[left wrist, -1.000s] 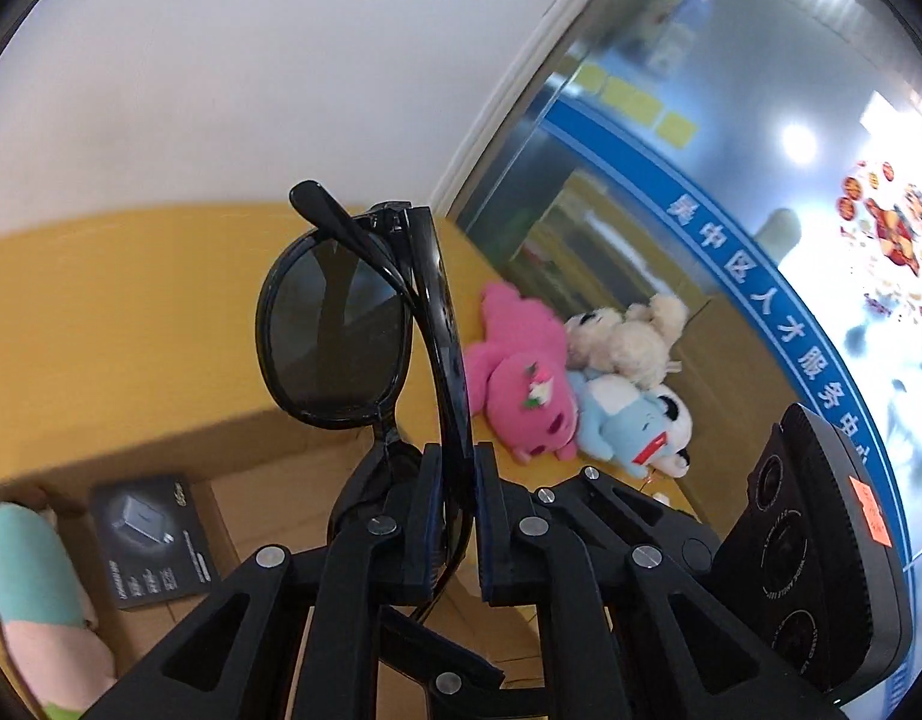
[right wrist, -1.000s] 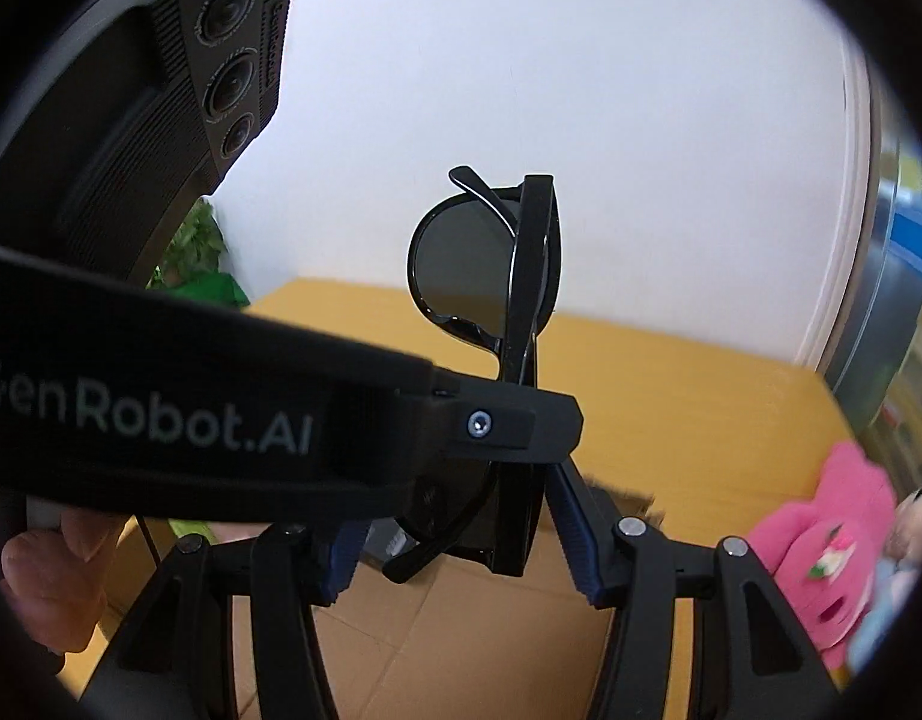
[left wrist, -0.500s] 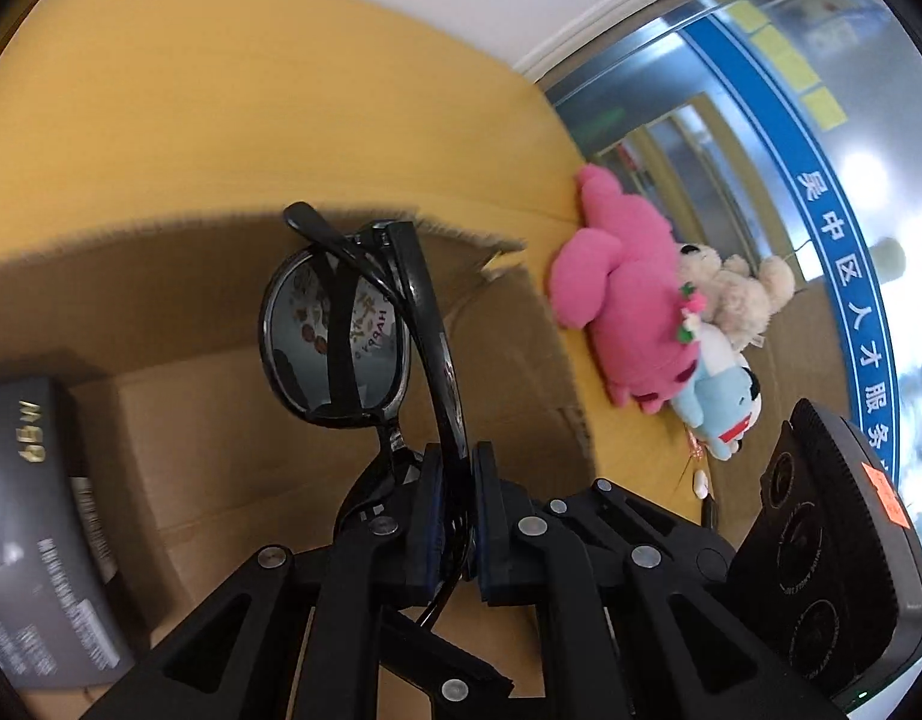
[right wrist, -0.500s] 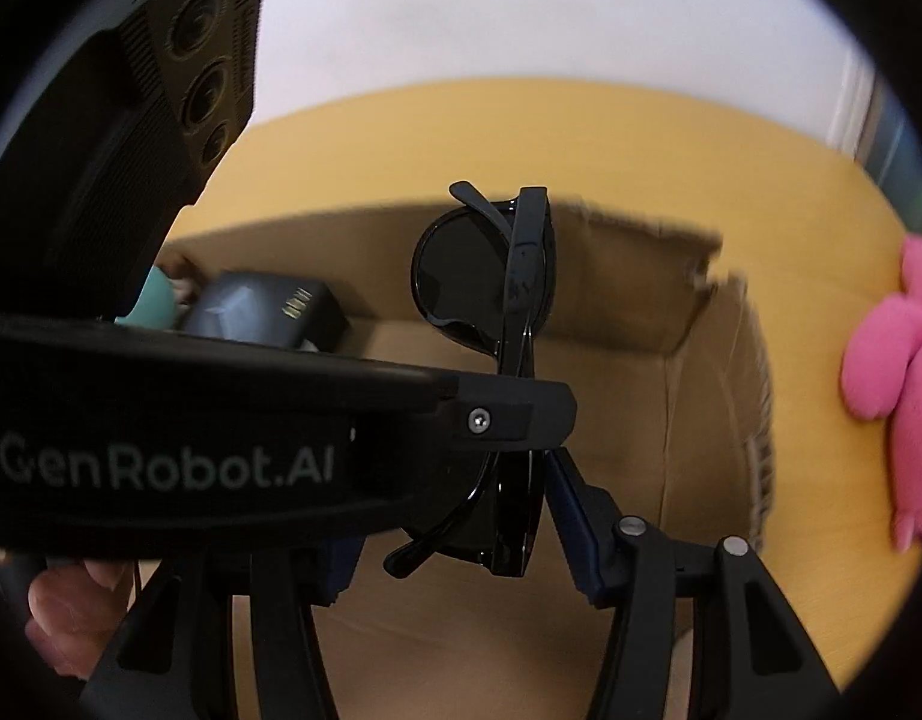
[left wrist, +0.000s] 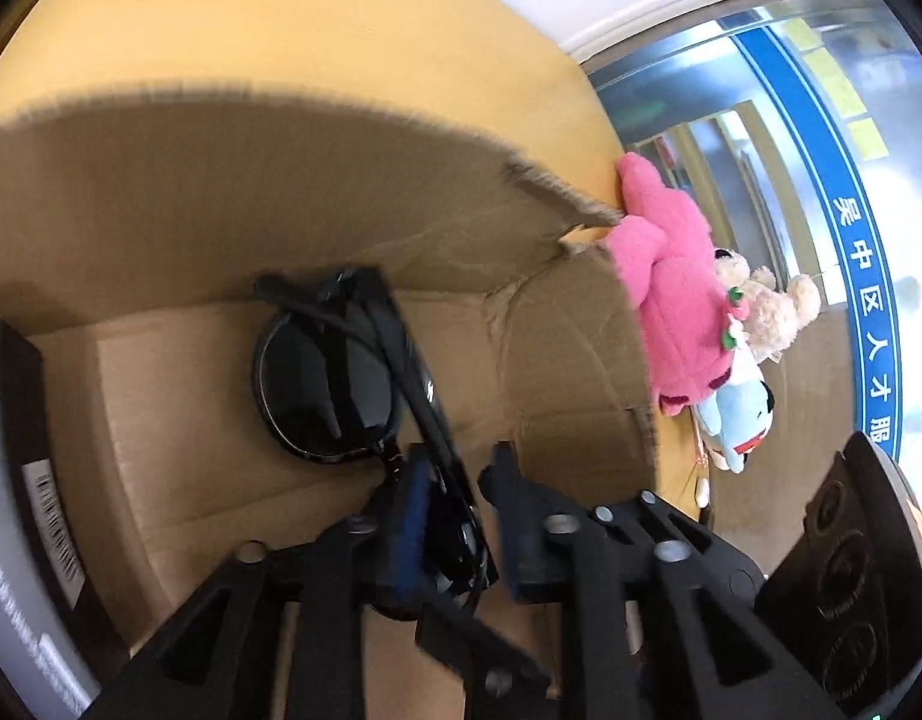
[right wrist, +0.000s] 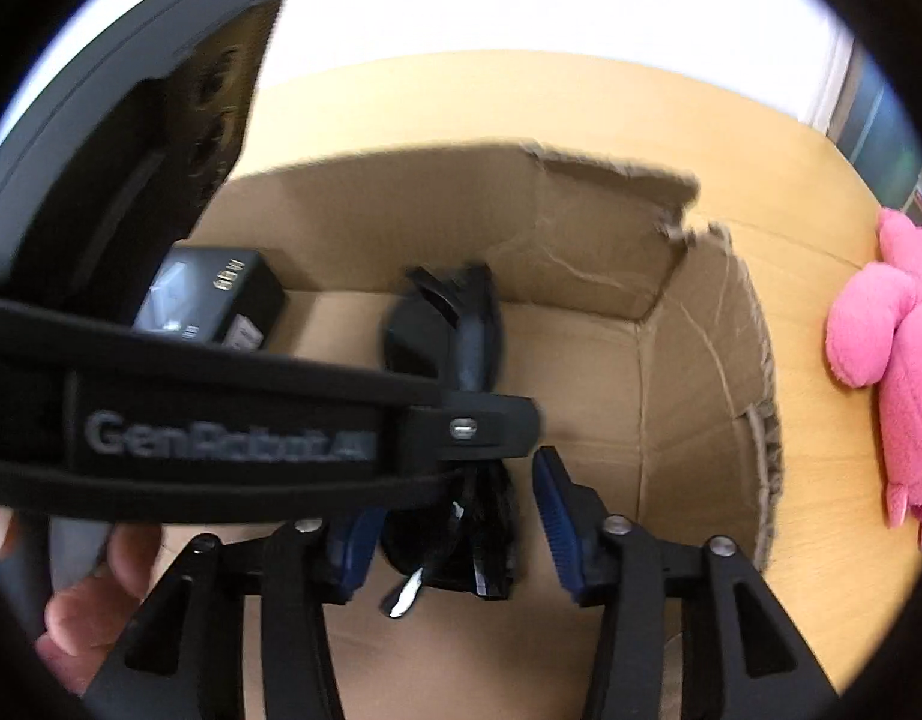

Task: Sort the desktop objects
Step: 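Lift the sunglasses with the left gripper and lower them into the box, then open the left gripper to release the sunglasses and withdraw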

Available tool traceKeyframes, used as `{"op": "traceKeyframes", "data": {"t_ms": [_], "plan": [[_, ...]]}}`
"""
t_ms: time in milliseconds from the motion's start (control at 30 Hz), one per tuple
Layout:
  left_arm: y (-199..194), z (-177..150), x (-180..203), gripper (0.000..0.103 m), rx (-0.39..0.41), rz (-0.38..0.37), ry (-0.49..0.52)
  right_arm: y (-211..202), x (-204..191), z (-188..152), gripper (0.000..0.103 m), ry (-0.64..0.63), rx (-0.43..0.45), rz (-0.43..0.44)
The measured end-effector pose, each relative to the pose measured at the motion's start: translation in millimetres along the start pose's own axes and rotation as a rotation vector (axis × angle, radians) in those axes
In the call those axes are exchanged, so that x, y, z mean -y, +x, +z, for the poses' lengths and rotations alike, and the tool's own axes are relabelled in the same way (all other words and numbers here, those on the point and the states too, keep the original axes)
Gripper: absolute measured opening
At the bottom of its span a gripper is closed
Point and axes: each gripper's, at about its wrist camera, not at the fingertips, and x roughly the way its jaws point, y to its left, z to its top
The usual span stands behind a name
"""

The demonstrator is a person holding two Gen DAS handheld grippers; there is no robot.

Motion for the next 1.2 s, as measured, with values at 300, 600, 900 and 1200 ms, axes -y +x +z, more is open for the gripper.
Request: {"op": "traceKeyframes", "data": {"t_ms": [300,600,900,1200], "plan": [[-119,-53,74,0.06,0.282,0.161,0.177,-106,-1,-37,0.075,-0.034,0.207,-0.066],[-257,-246,169,0.103,0.863,0.62,0.458,-215,-107,-86,0.081,-0.047,0.451,-0.063],[-278,-383,163,0.103,0.927,0.735,0.444,-260,-142,-177,0.081,-0.042,0.495,-0.093],[-281,-444,154,0.103,0.904,0.752,0.417,-265,-156,-215,0.081,-0.007,0.501,-0.08]]}}
